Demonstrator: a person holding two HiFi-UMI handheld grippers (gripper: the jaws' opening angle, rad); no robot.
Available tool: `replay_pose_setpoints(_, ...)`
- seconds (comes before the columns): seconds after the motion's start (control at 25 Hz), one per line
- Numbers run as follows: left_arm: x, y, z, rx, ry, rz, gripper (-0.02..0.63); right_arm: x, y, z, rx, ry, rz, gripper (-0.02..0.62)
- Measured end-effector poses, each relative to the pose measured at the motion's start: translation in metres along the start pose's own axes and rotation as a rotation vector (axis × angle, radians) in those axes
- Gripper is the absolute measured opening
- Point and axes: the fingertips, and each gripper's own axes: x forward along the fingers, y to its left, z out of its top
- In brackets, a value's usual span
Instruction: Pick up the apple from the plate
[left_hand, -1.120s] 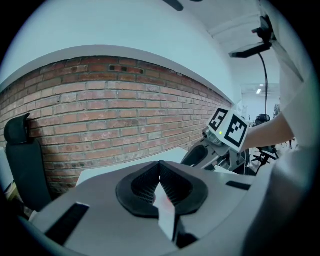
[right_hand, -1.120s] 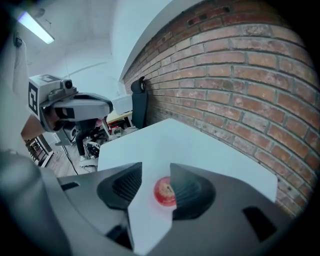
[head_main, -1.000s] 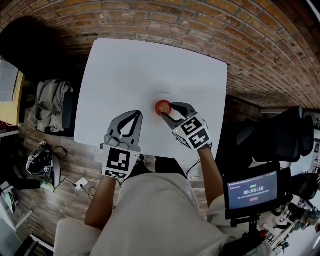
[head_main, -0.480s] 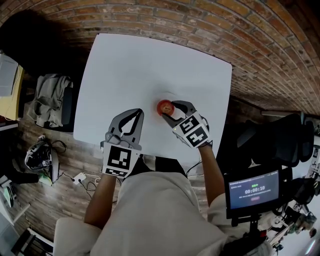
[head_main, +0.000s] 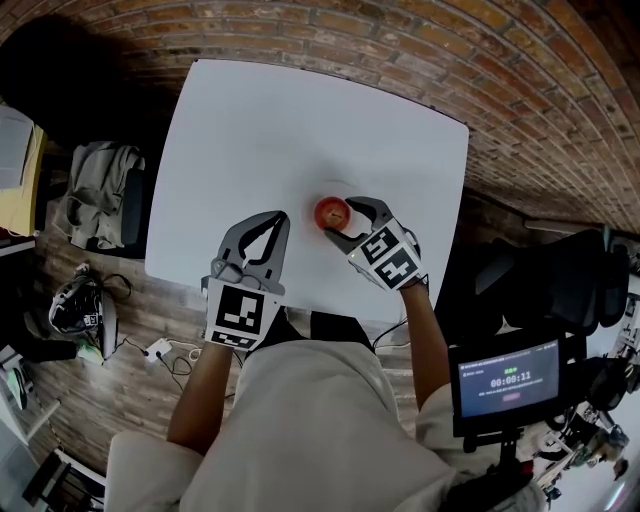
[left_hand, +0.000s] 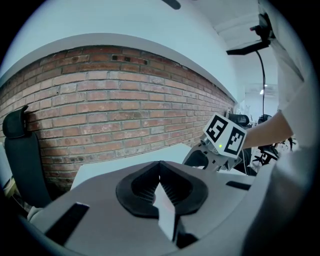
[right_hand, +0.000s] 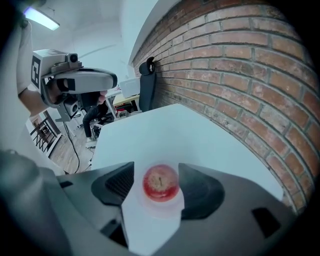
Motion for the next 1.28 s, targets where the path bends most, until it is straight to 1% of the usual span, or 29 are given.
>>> replay_pose_setpoints(0.48, 0.003, -0.001, -0.002, -0.003, 0.006, -0.006, 0.005, 0.012, 0.001, -0.018, -0.017, 0.06, 0.033, 0.311)
replay_pose_setpoints(0.64, 0.003, 0.001, -0.003, -0.003, 0.012, -0.014, 0.005, 0.017, 0.002, -0.018, -0.032, 0.068, 0.045, 0.347)
replay_pose_setpoints(0.84, 0.005, 0.003, -0.006, -0.006, 0.016, -0.016, 0.005, 0.023, 0.002, -0.022, -0.039, 0.087, 0.055, 0.352)
replay_pose_setpoints(0.96, 0.005, 0.004, -0.008, -0.006, 0.018, -0.018, 0.005, 0.028, 0.003, -0.025, -0.062, 0.106, 0.062, 0.387)
replay_pose_setpoints(1.04, 0.006, 0.004, -0.009, -0.007, 0.019, -0.019, 0.005, 0.029, 0.002, -0.026, -0.082, 0.115, 0.055, 0.39)
replay_pose_setpoints(1.28, 0.006, 0.004, -0.01, -0.011, 0.02, -0.019, 0.005, 0.033, 0.0, -0.029, -0.08, 0.129, 0.053, 0.396)
